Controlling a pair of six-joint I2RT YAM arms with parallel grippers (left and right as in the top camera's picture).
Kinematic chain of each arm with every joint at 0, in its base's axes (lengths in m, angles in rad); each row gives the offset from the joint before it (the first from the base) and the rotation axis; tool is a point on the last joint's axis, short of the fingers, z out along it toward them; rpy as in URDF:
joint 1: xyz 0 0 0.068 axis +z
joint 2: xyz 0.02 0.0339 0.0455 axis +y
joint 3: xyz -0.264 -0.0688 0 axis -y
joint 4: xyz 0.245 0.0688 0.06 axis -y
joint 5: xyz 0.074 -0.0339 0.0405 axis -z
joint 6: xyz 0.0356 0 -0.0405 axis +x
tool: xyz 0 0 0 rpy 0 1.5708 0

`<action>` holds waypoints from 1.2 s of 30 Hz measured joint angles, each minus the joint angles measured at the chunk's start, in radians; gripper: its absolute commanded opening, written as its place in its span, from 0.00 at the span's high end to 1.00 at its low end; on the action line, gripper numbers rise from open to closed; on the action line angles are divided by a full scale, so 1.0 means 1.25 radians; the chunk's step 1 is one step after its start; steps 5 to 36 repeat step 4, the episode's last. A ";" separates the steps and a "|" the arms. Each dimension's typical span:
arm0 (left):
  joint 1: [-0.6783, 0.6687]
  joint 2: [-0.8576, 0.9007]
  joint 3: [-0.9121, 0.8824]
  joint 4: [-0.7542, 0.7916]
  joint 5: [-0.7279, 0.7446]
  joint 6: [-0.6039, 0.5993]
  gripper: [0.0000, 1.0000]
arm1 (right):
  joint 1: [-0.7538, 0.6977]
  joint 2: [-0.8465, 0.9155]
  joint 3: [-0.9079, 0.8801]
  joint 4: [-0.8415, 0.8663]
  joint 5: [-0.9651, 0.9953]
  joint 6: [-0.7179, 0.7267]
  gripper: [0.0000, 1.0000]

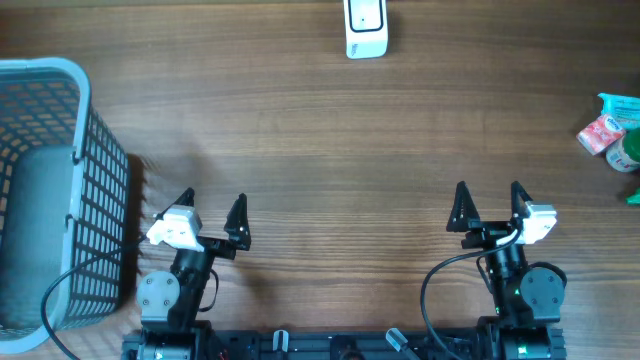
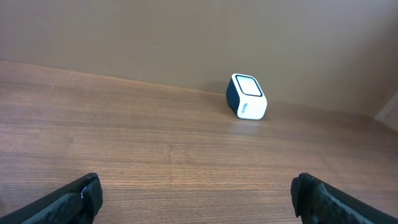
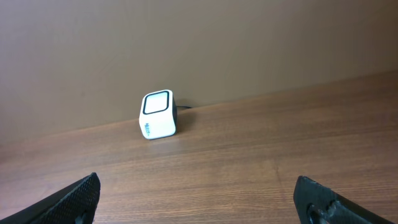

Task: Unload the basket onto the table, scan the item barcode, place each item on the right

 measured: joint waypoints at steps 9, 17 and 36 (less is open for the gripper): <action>0.000 0.000 0.000 0.000 0.000 0.000 0.00 | 0.000 0.000 0.000 0.000 0.000 0.000 0.00; 0.000 0.000 0.000 0.000 0.000 0.000 0.00 | 0.000 0.000 0.000 0.000 0.000 0.000 0.00; 0.000 0.000 0.000 0.000 0.000 0.000 0.00 | 0.000 0.000 0.000 0.000 0.000 0.000 0.00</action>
